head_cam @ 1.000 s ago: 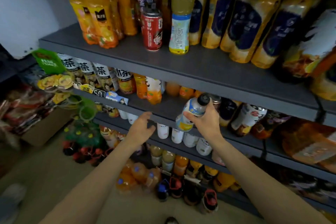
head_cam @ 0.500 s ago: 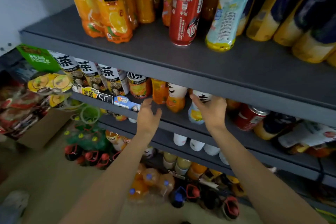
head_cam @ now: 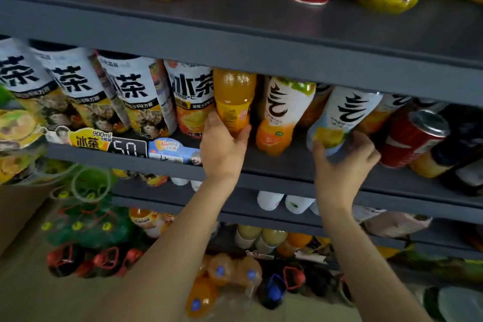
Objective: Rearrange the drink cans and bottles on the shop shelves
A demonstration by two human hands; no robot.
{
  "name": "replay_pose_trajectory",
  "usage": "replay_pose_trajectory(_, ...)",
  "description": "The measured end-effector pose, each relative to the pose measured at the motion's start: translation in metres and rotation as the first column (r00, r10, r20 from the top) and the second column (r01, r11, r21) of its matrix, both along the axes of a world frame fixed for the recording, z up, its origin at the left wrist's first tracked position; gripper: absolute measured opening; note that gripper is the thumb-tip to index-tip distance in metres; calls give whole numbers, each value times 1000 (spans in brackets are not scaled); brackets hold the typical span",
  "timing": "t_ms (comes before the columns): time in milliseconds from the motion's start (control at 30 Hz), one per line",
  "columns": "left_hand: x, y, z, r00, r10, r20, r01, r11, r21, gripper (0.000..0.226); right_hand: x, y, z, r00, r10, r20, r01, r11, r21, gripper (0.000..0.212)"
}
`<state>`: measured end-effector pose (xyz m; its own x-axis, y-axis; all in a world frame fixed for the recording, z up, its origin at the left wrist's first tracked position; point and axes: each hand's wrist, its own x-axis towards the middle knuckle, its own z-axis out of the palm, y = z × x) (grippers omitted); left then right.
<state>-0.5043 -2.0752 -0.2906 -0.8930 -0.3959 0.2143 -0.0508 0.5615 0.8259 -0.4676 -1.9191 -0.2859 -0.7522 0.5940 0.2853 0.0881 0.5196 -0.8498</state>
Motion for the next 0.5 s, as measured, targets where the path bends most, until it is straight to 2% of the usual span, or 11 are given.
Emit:
replay_pose_trajectory(33, 5, -7, -1, 1000, -3, 7, 3, 1000, -11, 54, 6, -12, -1, 997, 72, -25, -73, 997, -2, 65)
replay_pose_trajectory(133, 18, -22, -3, 1000, -6, 19, 7, 996, -90, 60, -11, -37, -4, 952, 295, 78, -288, 953, -93, 80)
replay_pose_trajectory(200, 23, -28, -2, 1000, 0, 12, 1, 994, -112, 62, -32, -44, 0, 930, 352, 104, -336, 931, -140, 69)
replay_pose_trajectory(267, 24, -29, 2, 1000, -7, 25, 9, 994, -105, 62, -37, -42, 1, 926, 363, 105, -355, 930, -91, 55)
replay_pose_trajectory(367, 23, -32, 3, 999, -36, 36, 40, 994, -103, 62, -22, -30, -3, 951, 296, 88, -293, 955, -43, 48)
replay_pose_trajectory(500, 23, -36, 3, 998, -54, 34, 59, 986, -159, 65, -6, -9, -3, 952, 275, 132, -273, 961, -35, 49)
